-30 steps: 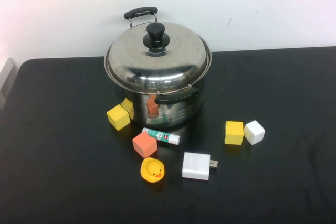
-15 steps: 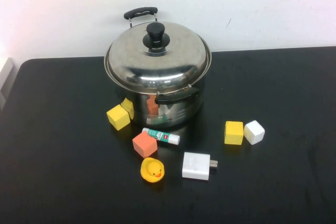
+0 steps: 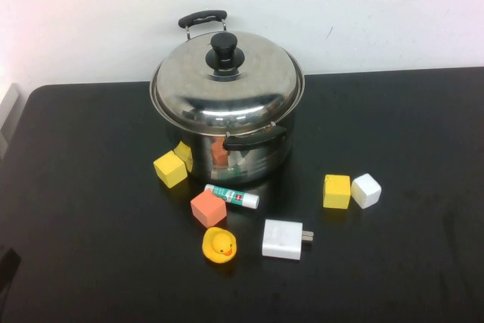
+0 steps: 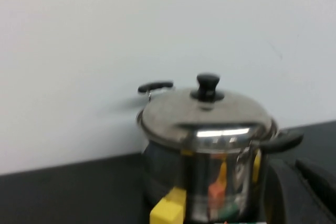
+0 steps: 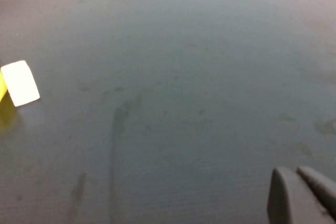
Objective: Cover the pot
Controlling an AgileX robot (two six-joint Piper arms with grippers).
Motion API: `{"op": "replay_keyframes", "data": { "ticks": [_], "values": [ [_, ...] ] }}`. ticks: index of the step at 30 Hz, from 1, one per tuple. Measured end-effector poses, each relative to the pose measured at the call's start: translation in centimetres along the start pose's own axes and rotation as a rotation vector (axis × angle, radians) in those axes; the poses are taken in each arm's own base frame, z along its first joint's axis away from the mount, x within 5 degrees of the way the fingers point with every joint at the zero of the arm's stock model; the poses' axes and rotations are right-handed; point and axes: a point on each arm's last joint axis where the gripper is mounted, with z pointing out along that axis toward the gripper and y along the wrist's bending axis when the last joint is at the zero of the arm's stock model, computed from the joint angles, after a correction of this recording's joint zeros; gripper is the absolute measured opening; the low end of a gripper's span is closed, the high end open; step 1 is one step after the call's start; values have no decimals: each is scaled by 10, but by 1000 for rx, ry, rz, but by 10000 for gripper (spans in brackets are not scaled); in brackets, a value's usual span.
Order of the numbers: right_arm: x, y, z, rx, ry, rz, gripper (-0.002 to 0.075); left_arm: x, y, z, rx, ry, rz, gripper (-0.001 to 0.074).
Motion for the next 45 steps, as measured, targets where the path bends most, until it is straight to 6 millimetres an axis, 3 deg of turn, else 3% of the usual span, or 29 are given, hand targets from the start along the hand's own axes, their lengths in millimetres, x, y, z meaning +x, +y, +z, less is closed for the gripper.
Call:
{"op": "replay_keyframes", "data": {
  "ticks": [14, 20, 25, 31, 34, 39, 45],
  "values": [
    [0, 0, 0, 0, 0, 0, -2, -5, -2, 0, 22, -56, -22, -1],
    [0, 0, 0, 0, 0, 0, -2, -7, 1, -3, 10, -134, -276, -1],
    [0, 0, 0, 0, 0, 0, -2, -5, 8, -9, -125, -143, -147, -1],
    [0, 0, 0, 0, 0, 0, -2, 27, 16, -16, -259, -29, -137, -1],
    [0, 0, 0, 0, 0, 0, -2, 51, 19, -16, -286, 76, -178, -1],
    [0, 0, 0, 0, 0, 0, -2, 72, 19, -20, -319, 292, -218, -1],
    [0, 0, 0, 0, 0, 0, -2, 75, 19, -21, -326, 325, -215, -1]
  ]
}}
